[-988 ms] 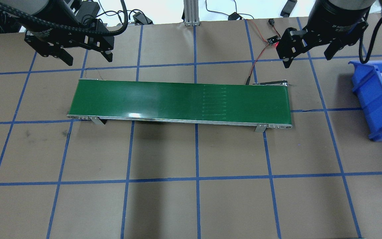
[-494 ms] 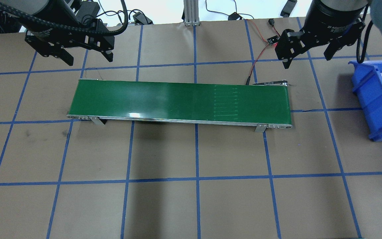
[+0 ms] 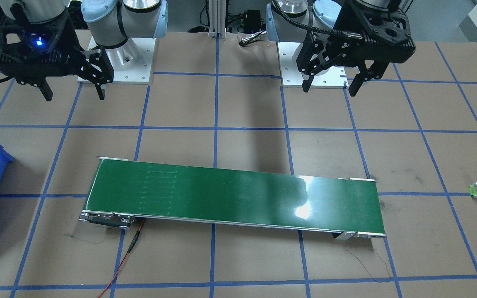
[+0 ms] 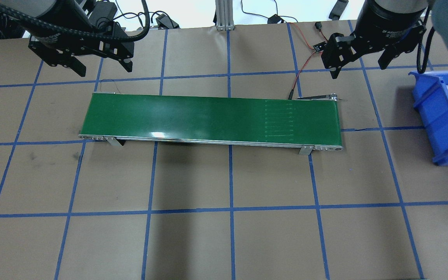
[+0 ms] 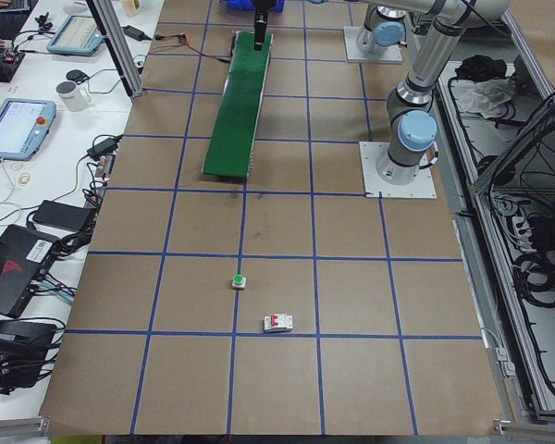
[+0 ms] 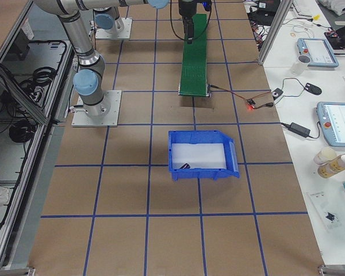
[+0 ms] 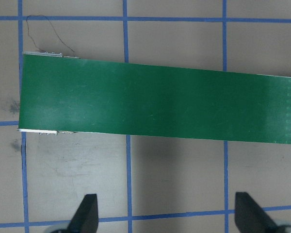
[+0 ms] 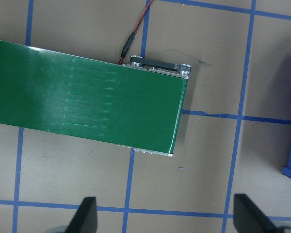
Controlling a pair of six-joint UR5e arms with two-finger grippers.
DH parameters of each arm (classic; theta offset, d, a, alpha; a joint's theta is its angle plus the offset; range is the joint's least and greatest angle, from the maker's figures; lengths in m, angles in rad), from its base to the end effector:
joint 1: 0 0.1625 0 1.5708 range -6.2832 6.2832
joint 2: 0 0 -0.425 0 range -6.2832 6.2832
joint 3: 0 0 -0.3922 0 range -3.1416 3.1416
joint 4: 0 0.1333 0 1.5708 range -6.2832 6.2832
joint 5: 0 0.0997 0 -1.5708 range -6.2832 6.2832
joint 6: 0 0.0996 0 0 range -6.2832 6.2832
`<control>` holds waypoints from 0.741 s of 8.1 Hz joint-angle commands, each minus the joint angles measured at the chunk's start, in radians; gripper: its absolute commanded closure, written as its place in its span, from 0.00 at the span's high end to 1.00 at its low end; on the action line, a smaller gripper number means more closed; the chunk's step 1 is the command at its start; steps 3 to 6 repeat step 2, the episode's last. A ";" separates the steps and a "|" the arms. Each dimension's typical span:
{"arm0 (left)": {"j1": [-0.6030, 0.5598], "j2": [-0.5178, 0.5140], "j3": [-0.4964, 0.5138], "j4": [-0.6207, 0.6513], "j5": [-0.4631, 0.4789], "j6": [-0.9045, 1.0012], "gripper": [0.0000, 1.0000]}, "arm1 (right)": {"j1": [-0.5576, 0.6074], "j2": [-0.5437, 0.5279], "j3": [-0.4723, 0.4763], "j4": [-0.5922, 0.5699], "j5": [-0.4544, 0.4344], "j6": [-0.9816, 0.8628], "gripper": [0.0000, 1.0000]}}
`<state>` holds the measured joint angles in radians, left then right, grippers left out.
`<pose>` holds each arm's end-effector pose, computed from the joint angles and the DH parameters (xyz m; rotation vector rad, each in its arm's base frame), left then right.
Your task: Move capacitor from left to right
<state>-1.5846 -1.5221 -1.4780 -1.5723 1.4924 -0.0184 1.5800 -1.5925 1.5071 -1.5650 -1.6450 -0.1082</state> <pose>-0.1477 -0.4782 0.5579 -0.0014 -3.0538 0.2121 0.1304 -0.4877 0.5298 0.1751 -3.0564 0.1161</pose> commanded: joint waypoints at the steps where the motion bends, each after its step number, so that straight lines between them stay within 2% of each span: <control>1: 0.000 0.000 0.005 0.000 0.003 0.000 1.00 | 0.000 0.000 0.001 -0.004 -0.004 0.001 1.00; 6: 0.000 0.000 0.002 0.000 0.005 0.000 1.00 | 0.000 0.003 0.001 -0.007 -0.006 -0.001 1.00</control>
